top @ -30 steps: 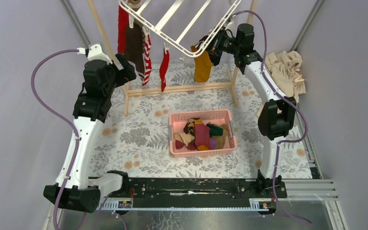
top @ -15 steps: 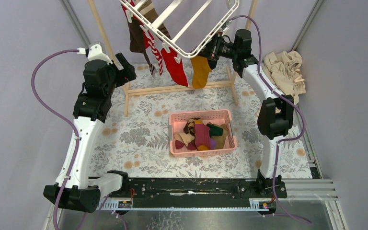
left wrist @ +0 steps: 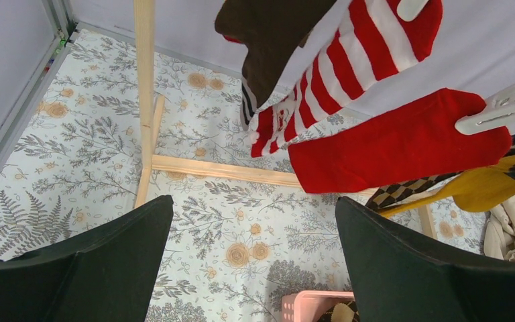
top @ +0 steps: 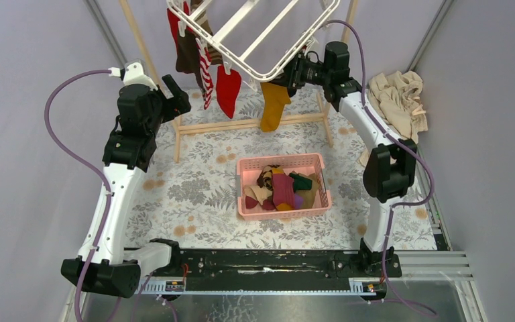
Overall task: Remove the socks clipped to the hanger
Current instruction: Adjust the hanger on the clothesline.
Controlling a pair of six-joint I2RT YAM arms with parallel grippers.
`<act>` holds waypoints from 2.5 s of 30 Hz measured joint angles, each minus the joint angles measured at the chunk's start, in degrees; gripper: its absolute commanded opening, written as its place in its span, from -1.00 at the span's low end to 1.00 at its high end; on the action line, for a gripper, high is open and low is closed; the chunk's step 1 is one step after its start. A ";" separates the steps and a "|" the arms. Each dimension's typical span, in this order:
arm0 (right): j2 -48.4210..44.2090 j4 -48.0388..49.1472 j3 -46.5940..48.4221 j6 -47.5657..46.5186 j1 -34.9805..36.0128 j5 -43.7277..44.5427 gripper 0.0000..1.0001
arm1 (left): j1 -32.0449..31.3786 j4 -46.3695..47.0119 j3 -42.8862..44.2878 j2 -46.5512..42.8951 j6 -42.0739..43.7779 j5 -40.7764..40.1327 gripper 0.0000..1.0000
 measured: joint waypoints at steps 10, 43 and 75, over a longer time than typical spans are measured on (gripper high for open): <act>-7.13 0.68 -9.11 -4.20 0.42 4.04 -0.55 | 0.00 0.00 -0.33 0.00 0.00 0.02 0.97; -9.09 57.68 -31.54 41.13 -15.08 12.83 -1.00 | 0.00 0.00 -0.35 0.00 0.22 0.00 0.97; -34.16 20.28 -41.97 14.10 -15.85 17.31 0.71 | 0.00 2.16 -5.92 -0.83 0.15 2.97 0.97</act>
